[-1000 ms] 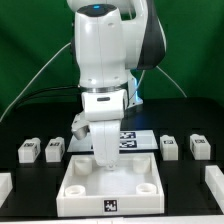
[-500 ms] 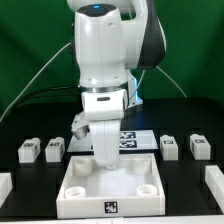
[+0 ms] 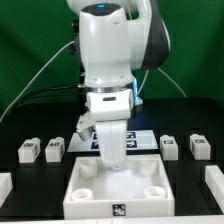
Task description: Assemble one leg
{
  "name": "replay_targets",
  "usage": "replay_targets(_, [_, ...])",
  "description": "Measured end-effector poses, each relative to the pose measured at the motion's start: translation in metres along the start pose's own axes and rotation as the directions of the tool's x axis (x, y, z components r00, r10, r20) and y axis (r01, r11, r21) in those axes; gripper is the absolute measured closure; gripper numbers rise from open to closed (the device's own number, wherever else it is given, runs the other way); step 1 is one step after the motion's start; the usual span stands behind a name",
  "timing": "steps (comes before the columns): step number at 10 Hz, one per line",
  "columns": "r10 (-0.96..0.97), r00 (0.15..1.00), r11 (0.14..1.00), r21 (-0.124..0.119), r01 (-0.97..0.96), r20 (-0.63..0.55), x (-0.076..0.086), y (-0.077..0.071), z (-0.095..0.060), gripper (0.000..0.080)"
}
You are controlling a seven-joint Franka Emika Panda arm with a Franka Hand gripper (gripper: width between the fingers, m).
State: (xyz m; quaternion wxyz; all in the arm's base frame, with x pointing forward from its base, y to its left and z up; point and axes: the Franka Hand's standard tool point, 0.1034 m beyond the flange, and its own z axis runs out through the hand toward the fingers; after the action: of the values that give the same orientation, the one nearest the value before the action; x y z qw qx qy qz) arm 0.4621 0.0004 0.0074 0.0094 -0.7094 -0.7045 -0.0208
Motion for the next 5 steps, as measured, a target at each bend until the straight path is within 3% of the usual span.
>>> replay_targets(4, [0.037,0.999,0.999,-0.018,-0.037,-0.022,0.037,0.033,0.003,0.0748])
replay_targets(5, [0.032,0.999,0.999,0.001,-0.032,-0.020,0.043,0.033,0.003,0.0748])
